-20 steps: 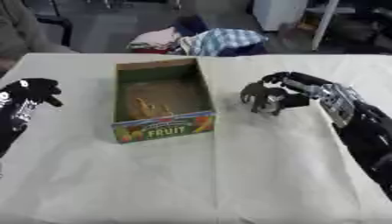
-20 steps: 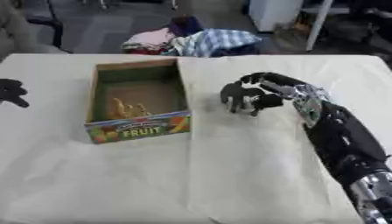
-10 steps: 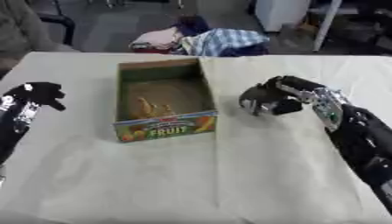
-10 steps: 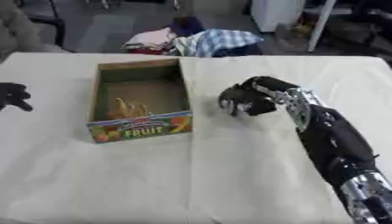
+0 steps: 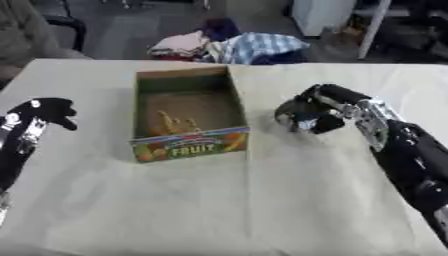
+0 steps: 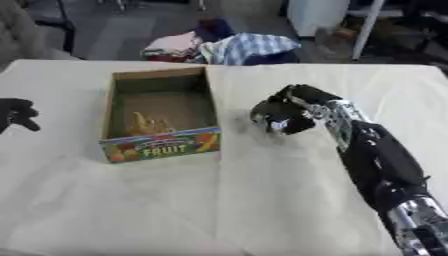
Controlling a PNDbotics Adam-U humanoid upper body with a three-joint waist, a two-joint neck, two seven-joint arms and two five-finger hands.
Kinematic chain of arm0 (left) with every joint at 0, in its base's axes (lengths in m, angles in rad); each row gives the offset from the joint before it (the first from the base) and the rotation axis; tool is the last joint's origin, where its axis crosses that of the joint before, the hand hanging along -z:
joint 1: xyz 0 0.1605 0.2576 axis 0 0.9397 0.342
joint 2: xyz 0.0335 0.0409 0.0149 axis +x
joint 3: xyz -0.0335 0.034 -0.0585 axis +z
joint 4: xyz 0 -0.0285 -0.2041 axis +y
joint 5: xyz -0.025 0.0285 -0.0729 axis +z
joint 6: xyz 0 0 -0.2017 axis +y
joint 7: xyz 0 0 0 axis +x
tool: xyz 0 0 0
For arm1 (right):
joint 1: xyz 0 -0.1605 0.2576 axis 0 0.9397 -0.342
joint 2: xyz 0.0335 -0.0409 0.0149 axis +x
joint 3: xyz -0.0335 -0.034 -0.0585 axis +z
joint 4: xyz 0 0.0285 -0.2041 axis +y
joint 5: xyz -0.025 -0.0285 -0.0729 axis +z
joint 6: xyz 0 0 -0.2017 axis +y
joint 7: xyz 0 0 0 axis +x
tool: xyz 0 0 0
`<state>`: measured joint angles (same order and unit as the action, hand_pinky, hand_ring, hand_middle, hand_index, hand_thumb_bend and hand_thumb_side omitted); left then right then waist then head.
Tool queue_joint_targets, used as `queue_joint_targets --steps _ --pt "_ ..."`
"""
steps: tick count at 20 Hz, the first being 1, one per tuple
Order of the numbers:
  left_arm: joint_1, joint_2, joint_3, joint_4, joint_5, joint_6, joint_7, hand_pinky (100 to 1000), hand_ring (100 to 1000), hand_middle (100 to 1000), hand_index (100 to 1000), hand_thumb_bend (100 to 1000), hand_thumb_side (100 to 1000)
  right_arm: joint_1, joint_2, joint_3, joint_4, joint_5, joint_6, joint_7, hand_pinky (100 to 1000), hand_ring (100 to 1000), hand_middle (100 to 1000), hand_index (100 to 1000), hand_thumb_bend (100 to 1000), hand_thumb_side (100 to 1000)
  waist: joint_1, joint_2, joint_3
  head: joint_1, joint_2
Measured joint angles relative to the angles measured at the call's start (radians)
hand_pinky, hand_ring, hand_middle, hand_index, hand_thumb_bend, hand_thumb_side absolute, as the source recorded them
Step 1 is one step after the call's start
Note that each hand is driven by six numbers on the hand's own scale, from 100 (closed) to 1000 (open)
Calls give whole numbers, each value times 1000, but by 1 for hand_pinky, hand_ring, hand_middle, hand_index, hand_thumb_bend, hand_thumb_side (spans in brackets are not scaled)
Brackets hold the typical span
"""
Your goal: Pick up objects on the table and place them in the box.
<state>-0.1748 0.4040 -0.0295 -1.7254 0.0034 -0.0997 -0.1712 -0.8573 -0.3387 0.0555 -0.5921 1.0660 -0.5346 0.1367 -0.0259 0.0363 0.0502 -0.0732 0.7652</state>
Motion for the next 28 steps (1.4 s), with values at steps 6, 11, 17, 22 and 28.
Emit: queue_joint_targets --steps 6,11,17,22,28 --pt "9 -4 0 1 1 3 -3 883 563 599 747 206 866 -12 2 -1 -30 -32 -7 -15 582 451 300 468 100 290 -1 0 0 0 0" --pt "11 -9 0 0 6 5 -6 883 561 597 744 210 859 -72 22 0 -78 -94 -9 13 586 454 301 469 100 216 -7 0 9 -4 0" --pt "7 -21 -4 -14 21 5 -21 882 560 596 743 220 839 -156 75 -19 -104 -113 16 30 587 456 302 470 100 175 -15 0 43 -16 0" --pt "-17 -40 -16 -32 40 8 -35 882 560 595 742 225 828 -203 133 -40 -99 -95 44 26 590 465 307 476 100 197 -20 1 81 -30 0" --pt "-37 -63 -30 -51 58 12 -53 882 560 595 742 227 820 -216 220 -70 -53 -25 93 2 599 494 343 509 100 321 -14 10 129 -54 -1"
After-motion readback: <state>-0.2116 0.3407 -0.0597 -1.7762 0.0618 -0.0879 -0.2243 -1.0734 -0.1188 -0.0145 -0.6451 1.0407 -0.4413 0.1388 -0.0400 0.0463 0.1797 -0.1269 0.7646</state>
